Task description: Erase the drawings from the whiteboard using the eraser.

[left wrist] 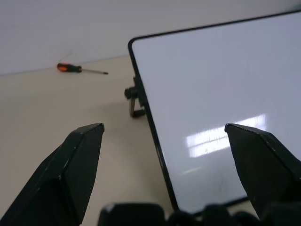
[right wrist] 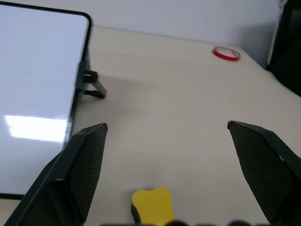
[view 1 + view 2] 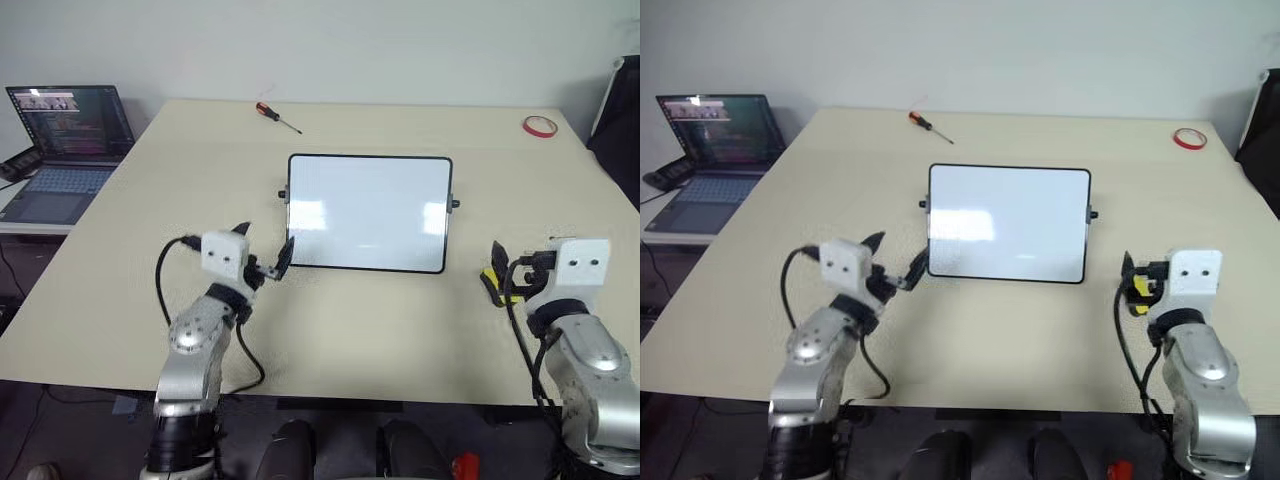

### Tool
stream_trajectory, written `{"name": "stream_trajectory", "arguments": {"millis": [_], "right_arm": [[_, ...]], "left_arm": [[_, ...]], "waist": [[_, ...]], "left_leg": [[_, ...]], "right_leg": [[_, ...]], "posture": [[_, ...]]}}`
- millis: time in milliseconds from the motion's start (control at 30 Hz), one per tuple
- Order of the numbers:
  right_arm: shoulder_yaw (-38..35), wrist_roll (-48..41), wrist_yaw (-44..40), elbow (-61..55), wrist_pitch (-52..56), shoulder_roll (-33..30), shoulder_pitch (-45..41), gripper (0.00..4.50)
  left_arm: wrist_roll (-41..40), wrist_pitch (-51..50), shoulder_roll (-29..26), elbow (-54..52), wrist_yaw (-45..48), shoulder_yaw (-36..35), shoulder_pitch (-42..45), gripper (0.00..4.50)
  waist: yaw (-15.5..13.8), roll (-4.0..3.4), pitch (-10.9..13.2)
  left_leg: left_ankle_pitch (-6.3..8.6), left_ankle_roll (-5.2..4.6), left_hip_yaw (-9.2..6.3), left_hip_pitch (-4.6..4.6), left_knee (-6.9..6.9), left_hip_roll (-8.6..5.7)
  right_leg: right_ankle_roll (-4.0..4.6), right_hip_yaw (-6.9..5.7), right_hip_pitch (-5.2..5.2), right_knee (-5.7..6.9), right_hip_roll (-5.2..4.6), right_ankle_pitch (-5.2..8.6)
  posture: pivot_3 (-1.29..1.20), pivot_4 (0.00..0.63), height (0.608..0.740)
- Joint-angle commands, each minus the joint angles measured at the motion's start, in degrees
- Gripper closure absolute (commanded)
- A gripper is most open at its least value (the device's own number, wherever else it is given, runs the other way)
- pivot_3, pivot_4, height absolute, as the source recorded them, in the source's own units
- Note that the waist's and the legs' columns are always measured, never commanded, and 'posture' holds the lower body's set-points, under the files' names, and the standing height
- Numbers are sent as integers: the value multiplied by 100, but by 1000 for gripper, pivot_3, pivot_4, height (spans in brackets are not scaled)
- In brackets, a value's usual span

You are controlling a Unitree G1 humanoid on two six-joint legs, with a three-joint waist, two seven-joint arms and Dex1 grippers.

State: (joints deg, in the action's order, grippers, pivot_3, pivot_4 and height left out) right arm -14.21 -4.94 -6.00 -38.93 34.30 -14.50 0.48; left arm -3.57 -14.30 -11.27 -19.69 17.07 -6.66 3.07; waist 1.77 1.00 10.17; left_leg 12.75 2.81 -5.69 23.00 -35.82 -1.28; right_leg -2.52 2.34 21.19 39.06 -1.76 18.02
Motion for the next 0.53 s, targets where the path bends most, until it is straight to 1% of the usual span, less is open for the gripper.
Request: {"name": "stream_trajectory", "arguments": {"millis": [33,100,200,333,533], "right_arm": [[-96,109,30,57,-773,13,56,27],[-35,163,75,124,-1039,99,228,27],[-110,158,39,177,-1321,151,476,27],[-101,196,15,174,-1534,199,941,27],[-79,188,45,179,-1619,207,1029,27]], "left_arm": [[242,142,98,-649,-387,96,-256,0],[364,183,141,-813,-551,143,-507,0],[541,200,174,-970,-735,252,-647,0],[659,380,119,-890,-757,388,-766,0],[659,425,100,-859,-794,404,-783,0]], "waist": [[-8,1,0],[-19,1,-1],[-30,2,-1],[-24,1,-1],[-2,1,-2]], "left_leg": [[0,0,-2,-2,-1,0],[0,0,-3,-4,-1,0],[0,0,-4,-6,-2,-1],[0,0,1,-7,0,1],[0,0,6,-10,-1,5]], "right_leg": [[0,0,-3,1,0,0],[0,-2,-8,0,2,0],[0,0,-11,-1,1,0],[0,-1,-9,-1,2,0],[0,0,-9,-1,6,0]], "posture": [[0,150,740],[0,150,740],[0,150,740],[0,150,740],[0,150,740]]}}
